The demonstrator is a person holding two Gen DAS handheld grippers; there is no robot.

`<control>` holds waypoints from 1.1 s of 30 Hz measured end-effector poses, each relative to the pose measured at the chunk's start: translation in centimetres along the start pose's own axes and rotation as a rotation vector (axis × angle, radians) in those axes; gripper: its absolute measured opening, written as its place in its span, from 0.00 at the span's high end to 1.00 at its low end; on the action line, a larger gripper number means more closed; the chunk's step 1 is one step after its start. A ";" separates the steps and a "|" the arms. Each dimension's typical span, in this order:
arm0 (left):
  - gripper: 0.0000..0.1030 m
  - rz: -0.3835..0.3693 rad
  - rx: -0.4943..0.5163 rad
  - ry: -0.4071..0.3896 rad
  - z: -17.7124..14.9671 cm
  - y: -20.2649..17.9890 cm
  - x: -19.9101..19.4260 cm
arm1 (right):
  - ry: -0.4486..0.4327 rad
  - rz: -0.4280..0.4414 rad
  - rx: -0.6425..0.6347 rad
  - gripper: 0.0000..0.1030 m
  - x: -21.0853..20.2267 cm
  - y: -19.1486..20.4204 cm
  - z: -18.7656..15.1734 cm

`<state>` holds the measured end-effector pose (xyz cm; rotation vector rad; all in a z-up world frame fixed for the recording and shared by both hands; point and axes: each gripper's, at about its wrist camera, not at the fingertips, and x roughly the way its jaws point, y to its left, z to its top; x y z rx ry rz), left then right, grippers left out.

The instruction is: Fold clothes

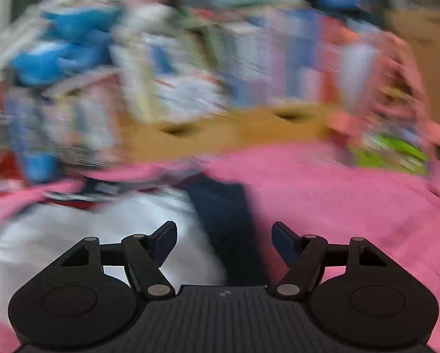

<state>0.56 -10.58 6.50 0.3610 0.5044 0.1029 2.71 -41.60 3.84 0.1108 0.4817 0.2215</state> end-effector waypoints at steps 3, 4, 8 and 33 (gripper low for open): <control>0.00 -0.081 0.058 -0.010 2.1 -4.8 2.6 | 0.062 0.098 -0.063 0.56 3.2 4.7 0.8; 0.00 -0.079 0.092 0.010 2.3 -6.2 4.0 | 0.091 0.110 -0.074 0.60 4.5 5.8 0.8; 0.02 -0.004 0.195 0.093 1.1 -9.2 9.6 | 0.183 0.093 -0.097 0.68 9.3 7.6 0.2; 0.00 -0.009 0.139 0.022 -6.4 -7.0 3.3 | 0.152 0.303 -0.381 0.73 4.5 11.8 -2.3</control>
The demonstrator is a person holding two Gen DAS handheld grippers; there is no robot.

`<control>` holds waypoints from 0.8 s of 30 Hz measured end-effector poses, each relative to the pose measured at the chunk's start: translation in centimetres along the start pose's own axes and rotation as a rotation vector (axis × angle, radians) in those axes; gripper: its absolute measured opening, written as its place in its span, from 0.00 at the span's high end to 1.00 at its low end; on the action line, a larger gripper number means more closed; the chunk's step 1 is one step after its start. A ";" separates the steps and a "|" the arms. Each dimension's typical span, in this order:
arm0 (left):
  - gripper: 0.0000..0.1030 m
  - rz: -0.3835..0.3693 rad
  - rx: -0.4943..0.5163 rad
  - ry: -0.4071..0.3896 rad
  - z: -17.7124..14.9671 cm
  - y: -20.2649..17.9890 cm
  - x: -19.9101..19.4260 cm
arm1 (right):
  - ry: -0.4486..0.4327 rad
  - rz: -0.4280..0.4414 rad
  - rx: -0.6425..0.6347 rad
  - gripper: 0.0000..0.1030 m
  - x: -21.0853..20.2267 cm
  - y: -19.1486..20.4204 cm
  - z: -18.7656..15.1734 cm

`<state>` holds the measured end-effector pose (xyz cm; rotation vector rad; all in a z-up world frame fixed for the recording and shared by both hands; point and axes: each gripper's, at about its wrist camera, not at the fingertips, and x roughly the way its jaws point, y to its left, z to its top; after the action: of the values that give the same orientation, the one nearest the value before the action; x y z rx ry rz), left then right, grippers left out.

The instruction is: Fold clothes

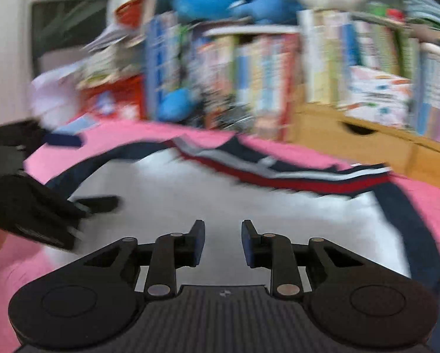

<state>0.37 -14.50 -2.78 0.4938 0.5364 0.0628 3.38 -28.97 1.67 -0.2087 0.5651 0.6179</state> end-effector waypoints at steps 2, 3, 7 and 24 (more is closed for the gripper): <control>0.00 -0.048 -0.108 0.024 -0.5 2.3 -0.3 | 0.040 -0.064 -0.040 0.73 0.2 0.1 -0.9; 0.00 -0.076 -0.154 0.038 -0.7 3.4 -0.5 | 0.054 -0.101 -0.030 0.73 0.0 -0.8 -1.5; 0.00 -0.071 -0.163 0.048 -2.2 6.7 -1.7 | 0.065 -0.247 0.174 0.74 -3.2 -7.4 -4.7; 0.01 -0.031 -0.071 0.020 7.3 3.7 3.6 | -0.014 -0.198 0.208 0.54 2.0 -6.7 2.3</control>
<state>7.43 -13.78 2.65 0.4161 0.5592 0.0567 9.78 -32.55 2.63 -0.0631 0.5834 0.3656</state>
